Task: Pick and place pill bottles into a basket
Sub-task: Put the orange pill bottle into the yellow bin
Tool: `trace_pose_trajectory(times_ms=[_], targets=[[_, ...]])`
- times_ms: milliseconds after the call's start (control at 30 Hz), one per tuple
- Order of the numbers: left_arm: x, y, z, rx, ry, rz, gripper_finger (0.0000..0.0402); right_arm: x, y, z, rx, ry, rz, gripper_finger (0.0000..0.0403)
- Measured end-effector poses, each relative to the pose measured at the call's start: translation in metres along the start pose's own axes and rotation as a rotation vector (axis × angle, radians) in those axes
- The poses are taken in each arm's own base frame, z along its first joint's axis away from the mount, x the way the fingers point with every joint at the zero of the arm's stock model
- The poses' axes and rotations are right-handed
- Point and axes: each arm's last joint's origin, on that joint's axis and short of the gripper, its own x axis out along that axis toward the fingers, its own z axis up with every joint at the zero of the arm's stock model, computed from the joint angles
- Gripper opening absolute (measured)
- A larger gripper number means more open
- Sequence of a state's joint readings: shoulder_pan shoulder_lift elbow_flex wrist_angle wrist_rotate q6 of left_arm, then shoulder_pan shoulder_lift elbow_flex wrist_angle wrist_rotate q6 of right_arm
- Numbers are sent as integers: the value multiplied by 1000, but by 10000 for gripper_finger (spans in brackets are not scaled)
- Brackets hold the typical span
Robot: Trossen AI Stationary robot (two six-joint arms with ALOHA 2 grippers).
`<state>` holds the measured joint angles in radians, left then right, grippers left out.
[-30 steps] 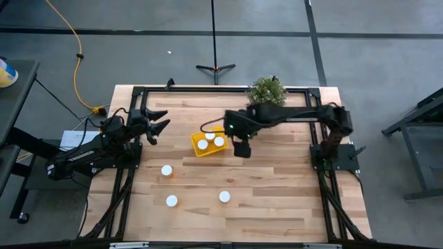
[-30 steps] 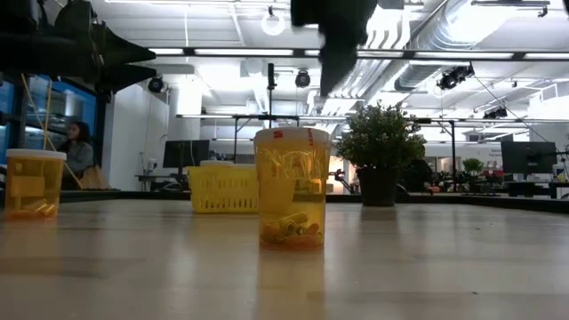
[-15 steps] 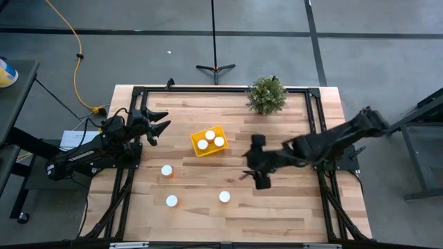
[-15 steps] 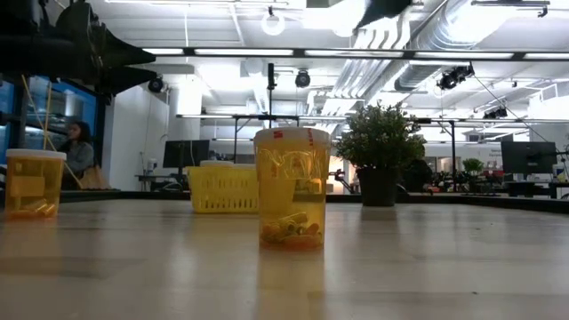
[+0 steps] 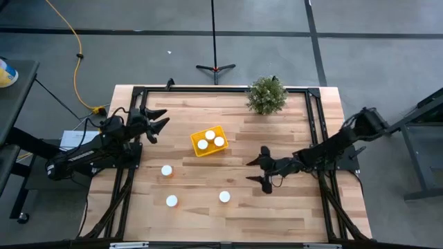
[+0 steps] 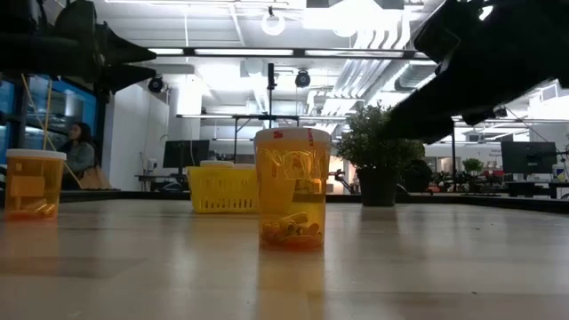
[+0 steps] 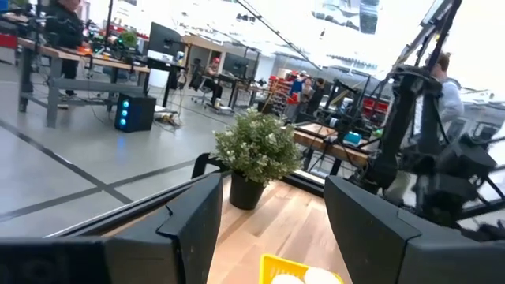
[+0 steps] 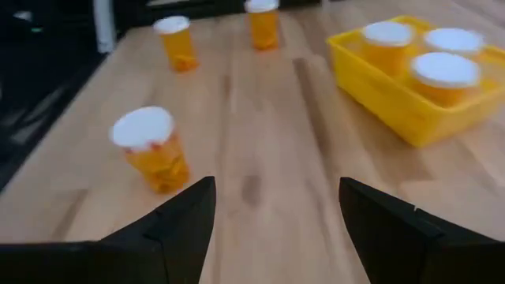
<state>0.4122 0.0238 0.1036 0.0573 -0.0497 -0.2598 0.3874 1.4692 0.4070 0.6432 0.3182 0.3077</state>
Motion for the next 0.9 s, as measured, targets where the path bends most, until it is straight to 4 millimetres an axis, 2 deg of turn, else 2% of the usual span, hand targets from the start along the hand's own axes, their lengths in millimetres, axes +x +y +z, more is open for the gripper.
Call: trace_pose_trajectory(times_ms=[100, 367, 533, 767, 900], targets=[[0, 0, 0, -7, 1, 6, 259, 12, 5, -4, -51, 34, 59, 259], [0, 0, -1, -18, 7, 7, 259, 55, 26, 6, -94, 64, 161, 264], [0, 1, -1, -18, 14, 9, 259, 80, 37, 12, -122, 128, 144, 306], [0, 0, -1, -18, 13, 8, 259, 89, 44, 20, -158, 334, 110, 371], [0, 0, -1, -18, 13, 8, 259, 91, 47, 24, -142, 305, 163, 385]])
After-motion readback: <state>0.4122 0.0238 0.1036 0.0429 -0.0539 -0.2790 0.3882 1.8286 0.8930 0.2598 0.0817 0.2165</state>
